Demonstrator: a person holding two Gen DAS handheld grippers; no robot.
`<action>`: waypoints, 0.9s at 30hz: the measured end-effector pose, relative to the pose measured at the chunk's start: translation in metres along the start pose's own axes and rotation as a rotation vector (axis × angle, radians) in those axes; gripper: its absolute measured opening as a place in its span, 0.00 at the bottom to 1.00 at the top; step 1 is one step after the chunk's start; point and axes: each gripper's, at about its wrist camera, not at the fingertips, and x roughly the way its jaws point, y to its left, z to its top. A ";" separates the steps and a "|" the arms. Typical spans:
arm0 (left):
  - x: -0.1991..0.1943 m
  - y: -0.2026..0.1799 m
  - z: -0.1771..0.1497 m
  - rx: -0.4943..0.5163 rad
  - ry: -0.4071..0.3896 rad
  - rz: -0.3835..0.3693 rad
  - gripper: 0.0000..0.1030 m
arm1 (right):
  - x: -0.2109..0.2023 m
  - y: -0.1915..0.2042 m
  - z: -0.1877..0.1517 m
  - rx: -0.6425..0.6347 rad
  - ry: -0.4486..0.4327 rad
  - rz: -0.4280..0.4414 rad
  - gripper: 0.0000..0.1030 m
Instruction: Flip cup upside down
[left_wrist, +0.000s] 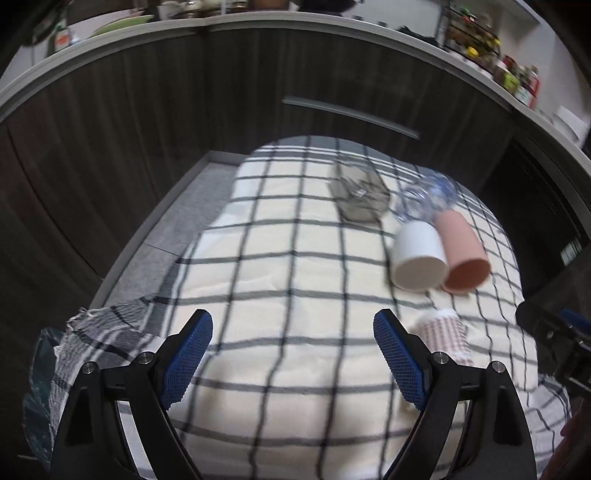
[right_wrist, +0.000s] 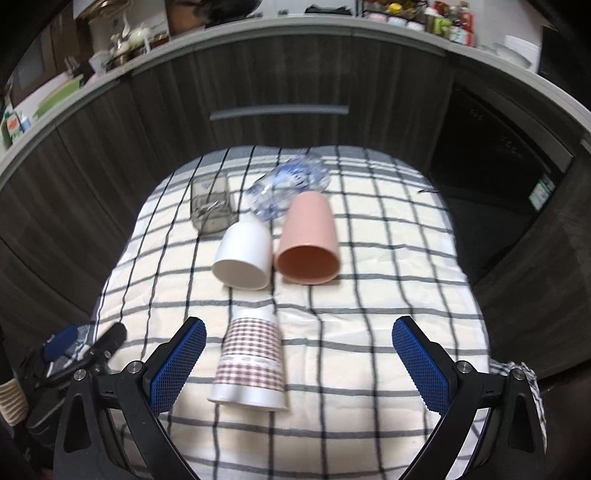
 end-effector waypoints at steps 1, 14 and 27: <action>0.001 0.004 0.001 -0.008 -0.009 0.008 0.87 | 0.005 0.004 0.002 -0.009 0.020 0.003 0.98; 0.020 0.019 0.009 -0.055 -0.023 0.030 0.87 | 0.090 0.022 0.018 -0.023 0.434 0.038 0.88; 0.029 0.023 0.015 -0.100 0.000 -0.011 0.87 | 0.156 0.035 0.026 -0.051 0.824 0.034 0.72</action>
